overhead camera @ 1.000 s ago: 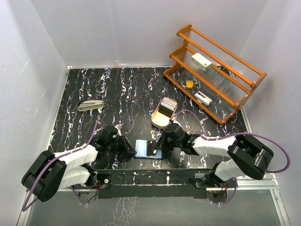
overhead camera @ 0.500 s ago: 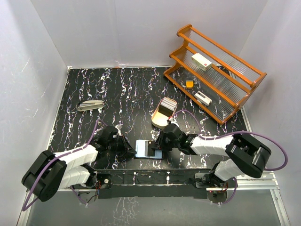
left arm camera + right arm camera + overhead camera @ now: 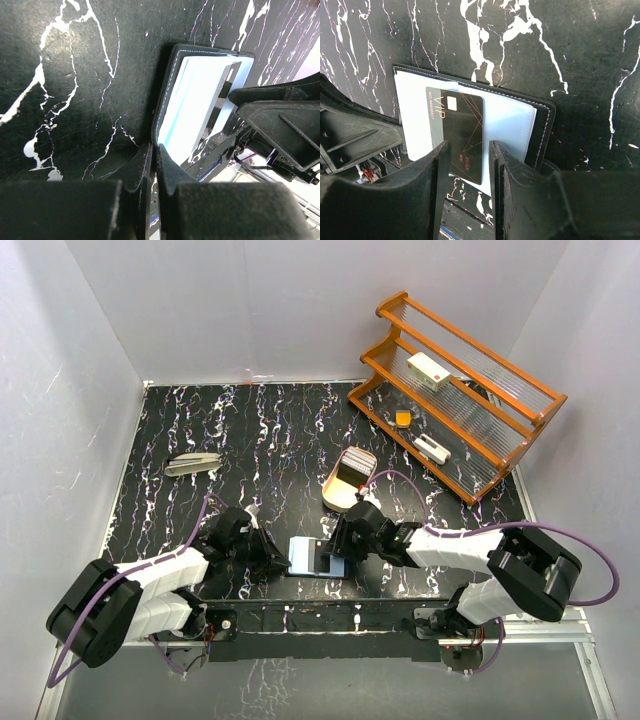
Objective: Put the credit cards into the card holder
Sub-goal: Insert the credit card into the card holder.
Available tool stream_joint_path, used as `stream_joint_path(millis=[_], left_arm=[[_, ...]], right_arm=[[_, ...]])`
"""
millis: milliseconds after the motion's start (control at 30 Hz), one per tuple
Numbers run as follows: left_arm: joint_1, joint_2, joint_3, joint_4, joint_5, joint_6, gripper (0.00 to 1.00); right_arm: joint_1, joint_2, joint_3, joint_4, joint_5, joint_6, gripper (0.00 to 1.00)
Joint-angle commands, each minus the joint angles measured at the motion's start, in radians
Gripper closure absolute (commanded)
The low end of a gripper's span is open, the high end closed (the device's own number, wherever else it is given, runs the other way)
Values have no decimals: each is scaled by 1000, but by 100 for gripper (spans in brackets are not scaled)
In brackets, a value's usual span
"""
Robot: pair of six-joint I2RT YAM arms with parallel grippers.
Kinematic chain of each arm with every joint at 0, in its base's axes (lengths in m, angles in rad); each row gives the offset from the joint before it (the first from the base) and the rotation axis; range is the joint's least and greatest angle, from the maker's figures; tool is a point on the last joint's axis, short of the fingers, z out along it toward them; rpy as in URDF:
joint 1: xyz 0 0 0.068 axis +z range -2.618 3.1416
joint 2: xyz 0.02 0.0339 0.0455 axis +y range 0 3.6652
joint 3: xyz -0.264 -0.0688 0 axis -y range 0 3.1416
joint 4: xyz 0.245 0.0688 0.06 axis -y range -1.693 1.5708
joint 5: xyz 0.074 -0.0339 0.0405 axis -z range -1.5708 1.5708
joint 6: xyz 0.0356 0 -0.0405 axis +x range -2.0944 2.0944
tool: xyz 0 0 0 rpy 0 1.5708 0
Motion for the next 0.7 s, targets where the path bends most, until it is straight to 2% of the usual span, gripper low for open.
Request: stream_joint_path(millis=[0,267,667], left_arm=[[-8,4,-23,-29,3,3,100],[-9,13,-18,-23,5,4,100],[-13,35,-17,-4,8,2,100]], right_arm=[[10,7,40,12,11,-5,65],[24,53,71,25,0,-1,58],[28,93,85,110,-41,0,57]])
